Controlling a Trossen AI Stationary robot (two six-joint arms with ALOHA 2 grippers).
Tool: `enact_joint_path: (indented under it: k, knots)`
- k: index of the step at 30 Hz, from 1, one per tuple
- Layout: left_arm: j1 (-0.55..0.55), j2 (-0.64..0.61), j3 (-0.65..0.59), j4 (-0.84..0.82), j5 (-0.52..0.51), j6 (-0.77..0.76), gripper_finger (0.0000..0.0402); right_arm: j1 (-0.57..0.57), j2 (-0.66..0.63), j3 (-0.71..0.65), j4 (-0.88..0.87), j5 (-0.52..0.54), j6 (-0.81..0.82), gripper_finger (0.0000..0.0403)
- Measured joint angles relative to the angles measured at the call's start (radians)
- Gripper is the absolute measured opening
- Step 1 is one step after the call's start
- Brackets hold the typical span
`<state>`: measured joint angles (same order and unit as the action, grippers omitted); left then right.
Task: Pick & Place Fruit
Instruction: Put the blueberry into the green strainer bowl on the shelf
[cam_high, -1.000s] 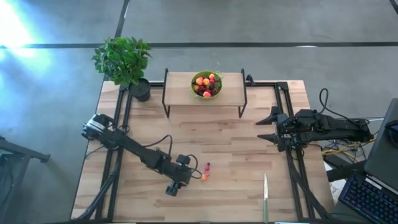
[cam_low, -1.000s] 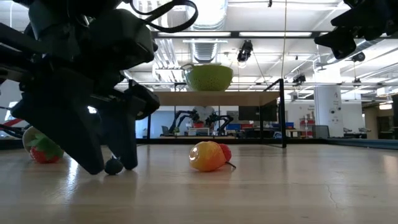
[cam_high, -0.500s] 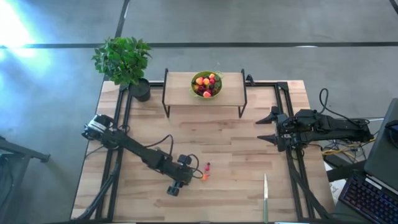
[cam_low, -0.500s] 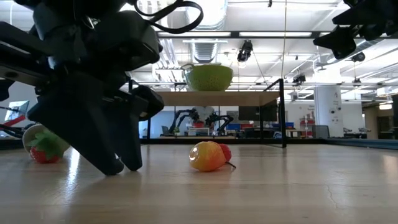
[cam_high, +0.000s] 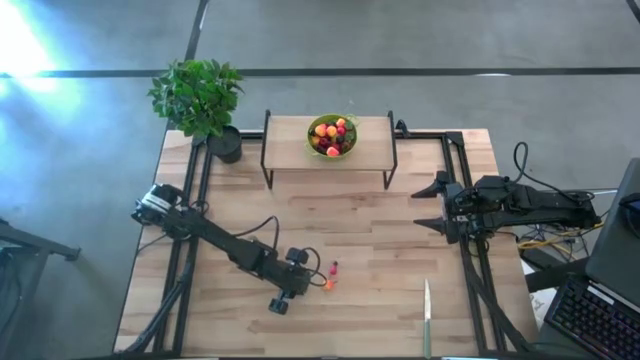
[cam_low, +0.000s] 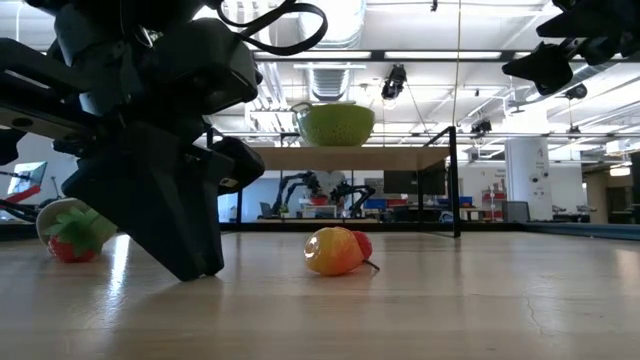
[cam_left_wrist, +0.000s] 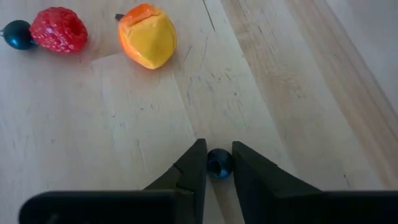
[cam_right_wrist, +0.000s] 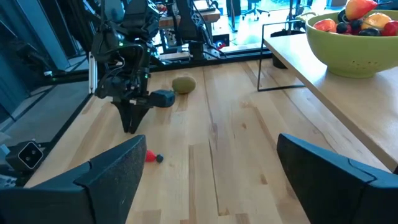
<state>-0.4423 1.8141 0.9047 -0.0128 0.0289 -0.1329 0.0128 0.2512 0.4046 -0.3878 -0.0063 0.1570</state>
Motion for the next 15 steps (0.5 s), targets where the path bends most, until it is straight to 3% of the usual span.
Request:
enact_joint_path:
  k: [9, 15]
  knots:
    - [0.003, 0.000, 0.010, -0.009, 0.000, 0.008, 0.0068, 0.000, 0.000, 0.000, 0.000, 0.000, 0.000, 0.0349]
    - [0.014, -0.016, 0.040, -0.047, -0.022, 0.113, 0.0067, 0.000, 0.000, 0.000, 0.000, 0.000, 0.000, 0.0331]
